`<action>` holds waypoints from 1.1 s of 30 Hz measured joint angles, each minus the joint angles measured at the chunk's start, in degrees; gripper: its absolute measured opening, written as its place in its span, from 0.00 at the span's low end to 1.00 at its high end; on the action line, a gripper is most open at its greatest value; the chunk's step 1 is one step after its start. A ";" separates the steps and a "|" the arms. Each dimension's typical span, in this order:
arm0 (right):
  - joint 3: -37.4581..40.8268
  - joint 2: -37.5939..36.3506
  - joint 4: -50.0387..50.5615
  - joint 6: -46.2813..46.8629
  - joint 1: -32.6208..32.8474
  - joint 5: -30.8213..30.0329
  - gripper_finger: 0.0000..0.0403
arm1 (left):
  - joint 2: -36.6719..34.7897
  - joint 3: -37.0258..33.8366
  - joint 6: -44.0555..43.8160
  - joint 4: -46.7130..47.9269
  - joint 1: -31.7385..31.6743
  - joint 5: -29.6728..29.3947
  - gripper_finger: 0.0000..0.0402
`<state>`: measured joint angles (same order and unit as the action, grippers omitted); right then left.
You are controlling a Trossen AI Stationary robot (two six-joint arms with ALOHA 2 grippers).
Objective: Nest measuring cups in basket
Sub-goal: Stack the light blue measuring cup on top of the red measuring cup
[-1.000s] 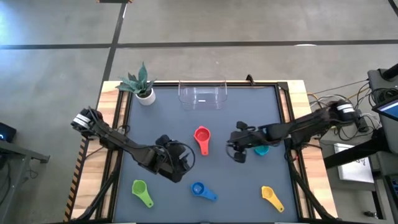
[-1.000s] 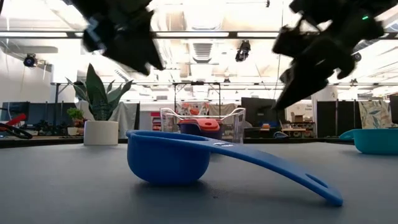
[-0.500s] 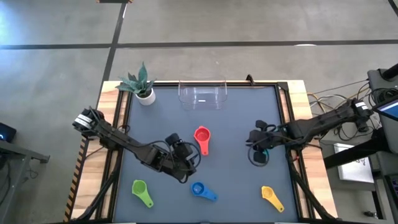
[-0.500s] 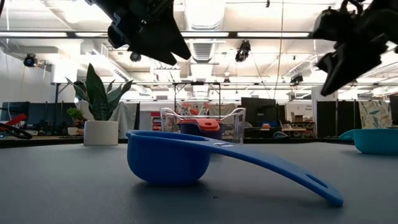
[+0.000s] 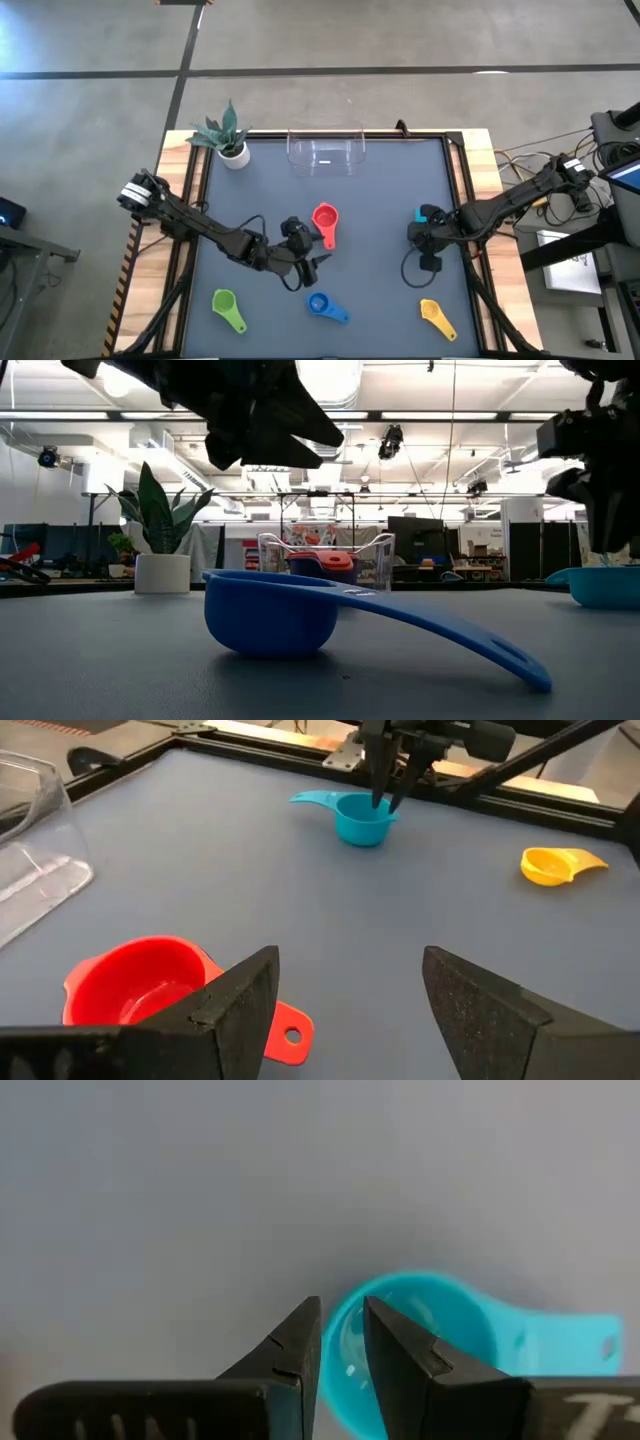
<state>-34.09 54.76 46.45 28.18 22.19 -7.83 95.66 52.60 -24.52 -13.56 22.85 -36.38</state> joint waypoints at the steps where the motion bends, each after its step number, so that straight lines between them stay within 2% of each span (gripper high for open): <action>1: 0.01 0.40 -0.07 1.18 0.02 0.59 0.18 | 0.00 -0.03 0.07 0.02 -0.16 0.43 0.58; 11: 0.03 4.74 0.03 5.02 0.81 0.66 0.38 | 0.00 -0.01 1.56 -0.17 -0.79 2.03 0.58; 16: 0.03 7.97 -0.03 5.53 0.81 -0.84 0.42 | 0.00 -0.01 1.63 0.01 -0.79 2.47 0.58; 21: 0.03 11.61 -0.08 5.73 0.81 -1.60 0.34 | 0.00 0.02 1.63 0.05 -0.83 2.49 0.58; 28: -0.98 13.60 -0.43 5.01 0.79 -1.97 0.07 | 0.00 0.04 1.62 0.19 -0.85 2.49 0.58; 33: -3.23 12.06 -0.47 1.21 1.03 -2.52 0.06 | 0.00 0.06 2.18 0.41 -0.85 2.49 0.58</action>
<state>-37.32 66.81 45.98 29.38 23.22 -10.35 95.66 52.66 -22.34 -13.15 22.00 -33.89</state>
